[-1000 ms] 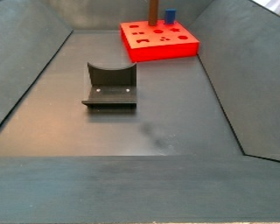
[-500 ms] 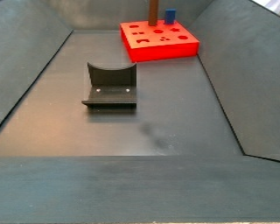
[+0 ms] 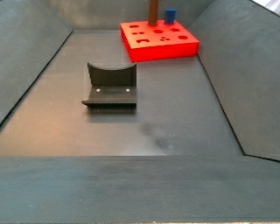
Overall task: Pick up the 3 prong object. Move up. Place the 3 prong object on the fixture. Regrasp the 3 prong object. Move to above the board. Insert the 3 prong object.
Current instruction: Insert the 3 prong object.
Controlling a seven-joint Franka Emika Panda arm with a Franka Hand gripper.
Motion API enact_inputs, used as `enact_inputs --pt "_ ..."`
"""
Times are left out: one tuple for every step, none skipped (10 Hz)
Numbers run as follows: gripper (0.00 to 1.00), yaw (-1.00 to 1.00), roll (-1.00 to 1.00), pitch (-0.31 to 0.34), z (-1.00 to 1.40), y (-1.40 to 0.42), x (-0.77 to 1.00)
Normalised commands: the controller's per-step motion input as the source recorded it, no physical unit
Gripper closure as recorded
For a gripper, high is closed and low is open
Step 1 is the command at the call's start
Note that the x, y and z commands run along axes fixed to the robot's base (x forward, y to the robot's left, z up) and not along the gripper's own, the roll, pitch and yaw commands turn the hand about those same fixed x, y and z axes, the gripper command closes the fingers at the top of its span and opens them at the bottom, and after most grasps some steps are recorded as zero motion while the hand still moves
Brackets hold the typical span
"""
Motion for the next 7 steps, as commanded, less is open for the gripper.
enact_inputs --pt "1.0 -1.0 0.0 -0.003 -1.0 0.0 -0.01" --pt "1.0 -1.0 0.0 0.0 -1.0 0.0 -0.01" --pt "1.0 -1.0 0.0 0.0 -1.0 0.0 -0.01" --pt "1.0 -0.96 0.0 -0.009 -1.0 0.0 -0.09" --pt "1.0 0.0 0.02 0.0 0.0 0.0 0.0" --pt "1.0 0.0 0.02 0.0 -0.14 -0.01 0.0" --pt "1.0 -0.09 0.0 -0.019 -0.61 -0.11 -0.1"
